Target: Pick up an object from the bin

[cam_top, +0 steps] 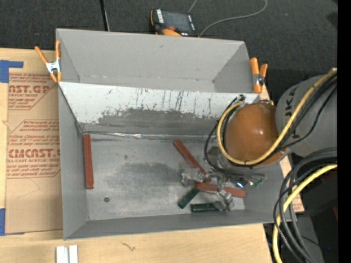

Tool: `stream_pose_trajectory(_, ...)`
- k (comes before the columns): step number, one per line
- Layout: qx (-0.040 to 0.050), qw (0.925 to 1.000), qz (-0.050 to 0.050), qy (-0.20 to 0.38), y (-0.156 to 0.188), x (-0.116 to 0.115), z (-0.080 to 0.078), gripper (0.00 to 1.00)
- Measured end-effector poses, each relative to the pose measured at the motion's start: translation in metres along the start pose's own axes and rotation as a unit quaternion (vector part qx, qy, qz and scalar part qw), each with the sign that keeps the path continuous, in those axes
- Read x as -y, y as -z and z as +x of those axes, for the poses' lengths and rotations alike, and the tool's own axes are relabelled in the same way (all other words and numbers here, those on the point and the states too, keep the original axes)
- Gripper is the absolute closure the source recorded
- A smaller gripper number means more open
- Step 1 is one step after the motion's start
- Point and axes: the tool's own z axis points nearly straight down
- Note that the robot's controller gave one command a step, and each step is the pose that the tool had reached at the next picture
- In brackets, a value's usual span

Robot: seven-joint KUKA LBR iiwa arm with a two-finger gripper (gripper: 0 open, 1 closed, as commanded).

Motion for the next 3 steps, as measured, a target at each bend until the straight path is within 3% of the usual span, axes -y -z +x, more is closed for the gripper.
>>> stream_pose_trajectory(1, -0.0002, 1.0000, 0.000, -0.001, 0.000, 0.000, 0.000, 0.00)
stream_pose_trajectory(2, -0.0029, 1.0000, -0.001, -0.001, 0.001, 0.000, 0.001, 1.00)
stream_pose_trajectory(3, 0.0019, 0.9996, 0.003, -0.029, 0.147, 0.015, -0.022, 1.00)
